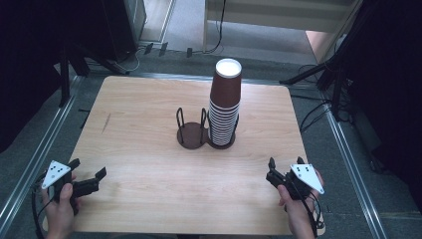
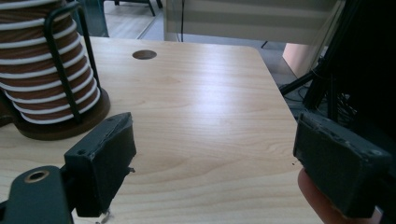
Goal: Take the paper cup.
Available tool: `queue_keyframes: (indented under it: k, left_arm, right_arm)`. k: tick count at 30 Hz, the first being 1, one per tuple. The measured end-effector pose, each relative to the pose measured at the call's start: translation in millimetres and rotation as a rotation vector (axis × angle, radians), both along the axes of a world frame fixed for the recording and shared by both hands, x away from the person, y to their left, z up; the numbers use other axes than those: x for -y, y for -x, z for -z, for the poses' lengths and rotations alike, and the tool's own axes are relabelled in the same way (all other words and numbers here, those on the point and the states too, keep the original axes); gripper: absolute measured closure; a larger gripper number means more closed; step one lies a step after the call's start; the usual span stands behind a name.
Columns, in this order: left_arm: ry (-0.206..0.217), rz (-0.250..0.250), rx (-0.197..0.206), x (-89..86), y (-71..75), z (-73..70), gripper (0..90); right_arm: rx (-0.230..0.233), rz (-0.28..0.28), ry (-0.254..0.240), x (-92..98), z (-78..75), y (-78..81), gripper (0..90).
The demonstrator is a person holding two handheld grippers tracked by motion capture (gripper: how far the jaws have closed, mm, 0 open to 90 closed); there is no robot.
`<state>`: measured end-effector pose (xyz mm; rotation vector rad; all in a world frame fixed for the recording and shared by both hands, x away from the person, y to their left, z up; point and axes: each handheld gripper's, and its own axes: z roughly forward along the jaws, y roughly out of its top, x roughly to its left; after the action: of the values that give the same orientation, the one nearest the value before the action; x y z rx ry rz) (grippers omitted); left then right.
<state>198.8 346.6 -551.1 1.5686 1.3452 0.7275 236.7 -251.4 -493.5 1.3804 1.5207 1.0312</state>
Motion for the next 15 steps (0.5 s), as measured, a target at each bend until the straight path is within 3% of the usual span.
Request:
queue_keyframes:
  k: [15]
  left_arm:
    - [0.0,-0.001,-0.003,0.0,-0.4,0.1,0.0]
  right_arm:
    - [0.019,-0.039,-0.02,-22.5,-15.9,-13.1,12.9]
